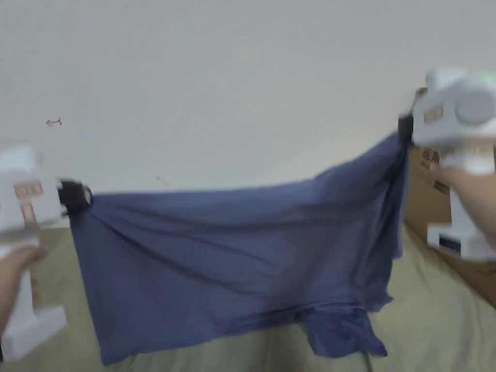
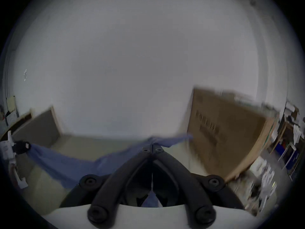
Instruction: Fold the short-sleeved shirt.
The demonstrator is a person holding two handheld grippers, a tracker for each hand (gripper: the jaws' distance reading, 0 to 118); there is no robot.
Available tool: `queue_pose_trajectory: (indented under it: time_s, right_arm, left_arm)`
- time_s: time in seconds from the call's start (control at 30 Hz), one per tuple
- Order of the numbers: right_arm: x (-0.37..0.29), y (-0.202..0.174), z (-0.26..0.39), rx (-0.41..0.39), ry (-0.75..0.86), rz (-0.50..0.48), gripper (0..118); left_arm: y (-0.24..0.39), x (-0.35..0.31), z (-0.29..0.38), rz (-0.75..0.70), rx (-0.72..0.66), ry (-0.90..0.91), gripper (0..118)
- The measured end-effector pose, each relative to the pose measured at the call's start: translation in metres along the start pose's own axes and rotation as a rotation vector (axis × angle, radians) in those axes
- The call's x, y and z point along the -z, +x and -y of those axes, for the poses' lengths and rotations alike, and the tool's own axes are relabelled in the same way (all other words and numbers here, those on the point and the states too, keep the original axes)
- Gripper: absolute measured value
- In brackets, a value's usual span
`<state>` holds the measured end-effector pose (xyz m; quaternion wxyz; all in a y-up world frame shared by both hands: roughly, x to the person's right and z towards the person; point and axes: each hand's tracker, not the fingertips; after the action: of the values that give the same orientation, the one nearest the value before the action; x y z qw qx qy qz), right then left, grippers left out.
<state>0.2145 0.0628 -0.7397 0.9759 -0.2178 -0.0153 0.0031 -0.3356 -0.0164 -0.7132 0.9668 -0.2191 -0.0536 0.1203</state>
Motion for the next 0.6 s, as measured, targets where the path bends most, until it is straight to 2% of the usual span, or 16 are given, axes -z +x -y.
queue_pose_trajectory:
  time_s: [0.1, 0.17, 0.27, 0.3, 0.37, 0.47, 0.6]
  right_arm:
    - [0.019, 0.013, 0.127, 0.035, -0.283, -0.062, 0]
    - [0.009, 0.017, 0.206, 0.004, -0.441, -0.081, 0]
    - [-0.025, 0.032, 0.297, -0.056, -0.588, -0.101, 0]
    - [-0.042, 0.04, 0.322, -0.027, -0.629, -0.111, 0]
    - [-0.071, 0.054, 0.353, 0.003, -0.679, -0.132, 0]
    - [-0.115, 0.074, 0.381, -0.03, -0.717, -0.109, 0]
    - [-0.169, 0.092, 0.391, 0.028, -0.727, -0.133, 0]
  left_arm:
    - [-0.019, 0.002, 0.103, 0.031, -0.046, -0.224, 6]
    - [-0.029, -0.009, 0.166, 0.023, -0.032, -0.369, 6]
    - [-0.043, -0.045, 0.239, 0.025, -0.063, -0.512, 6]
    - [-0.048, -0.06, 0.257, 0.018, -0.073, -0.548, 6]
    - [-0.065, -0.08, 0.278, 0.003, -0.075, -0.567, 6]
    - [-0.073, -0.12, 0.292, 0.019, -0.075, -0.57, 6]
    - [-0.073, -0.167, 0.297, 0.047, -0.066, -0.579, 6]
